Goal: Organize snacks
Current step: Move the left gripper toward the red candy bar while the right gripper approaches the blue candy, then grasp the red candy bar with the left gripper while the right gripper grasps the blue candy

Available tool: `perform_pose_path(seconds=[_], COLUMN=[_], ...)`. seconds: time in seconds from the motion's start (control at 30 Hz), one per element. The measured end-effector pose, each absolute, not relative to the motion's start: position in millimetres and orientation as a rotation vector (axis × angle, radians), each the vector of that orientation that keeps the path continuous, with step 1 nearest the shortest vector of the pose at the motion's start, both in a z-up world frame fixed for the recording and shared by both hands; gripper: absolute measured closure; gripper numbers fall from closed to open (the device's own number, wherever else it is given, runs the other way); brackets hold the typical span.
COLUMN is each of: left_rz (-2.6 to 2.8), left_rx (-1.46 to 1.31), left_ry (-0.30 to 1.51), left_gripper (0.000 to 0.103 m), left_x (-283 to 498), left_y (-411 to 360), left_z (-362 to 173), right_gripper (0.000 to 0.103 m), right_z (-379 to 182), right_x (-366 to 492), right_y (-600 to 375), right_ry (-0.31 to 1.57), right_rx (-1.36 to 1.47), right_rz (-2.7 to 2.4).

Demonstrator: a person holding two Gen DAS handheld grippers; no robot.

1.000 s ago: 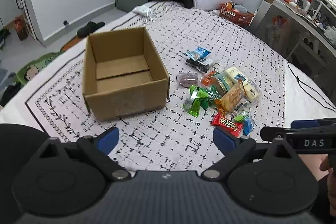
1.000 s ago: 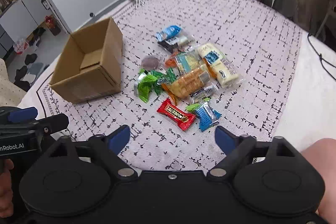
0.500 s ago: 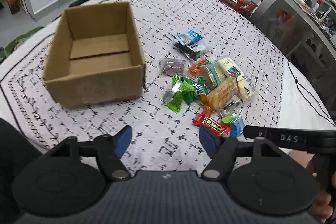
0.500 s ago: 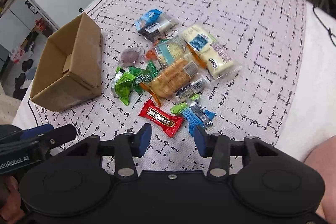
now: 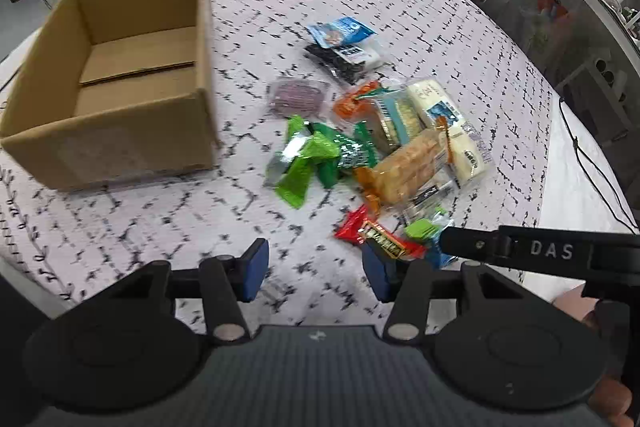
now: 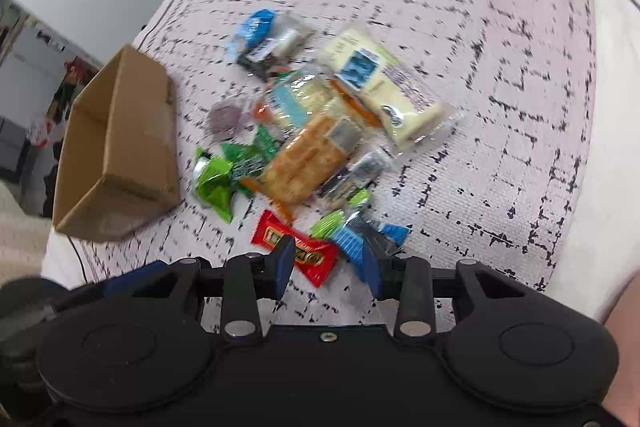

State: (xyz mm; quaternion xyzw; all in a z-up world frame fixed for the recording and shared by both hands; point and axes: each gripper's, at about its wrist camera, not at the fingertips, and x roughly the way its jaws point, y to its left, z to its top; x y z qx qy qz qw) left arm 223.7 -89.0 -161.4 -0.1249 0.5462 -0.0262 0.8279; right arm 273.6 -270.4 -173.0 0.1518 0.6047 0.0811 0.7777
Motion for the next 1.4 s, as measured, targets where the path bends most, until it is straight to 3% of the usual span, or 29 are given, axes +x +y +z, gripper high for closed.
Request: perform_pose_path(seconds=[0.57,0.77,1.13,1.2,1.3,1.4], left_rz=[0.005,0.031,0.066,0.081,0.107,0.12], left_rx=[-0.318,-0.352,-0.424,-0.442,-0.472,-0.483], left_ry=[1.207,1.227,1.256,1.262,1.266,1.263], left_gripper=[0.052,0.052,0.052,0.051,0.047,0.044], left_x=[252,256,257,256,255,254], left_y=[-121,-124,-129,-129,-127,-129], left_z=[-199,-210,-215,-216,-217,-216], right_gripper=[0.062,0.069,0.07,0.067,0.051,0.049], right_z=[-209,-213,-209,-208,-208,-210], right_x=[276,273,271,272,275,277], right_y=[-299,-302,-310,-309,-307,-309], right_ry=[1.376,1.369,1.336,1.343,1.341,1.336], right_rx=[0.576,0.611,0.638,0.631,0.631,0.654], right_rz=[0.071,0.067,0.041,0.04,0.028,0.021])
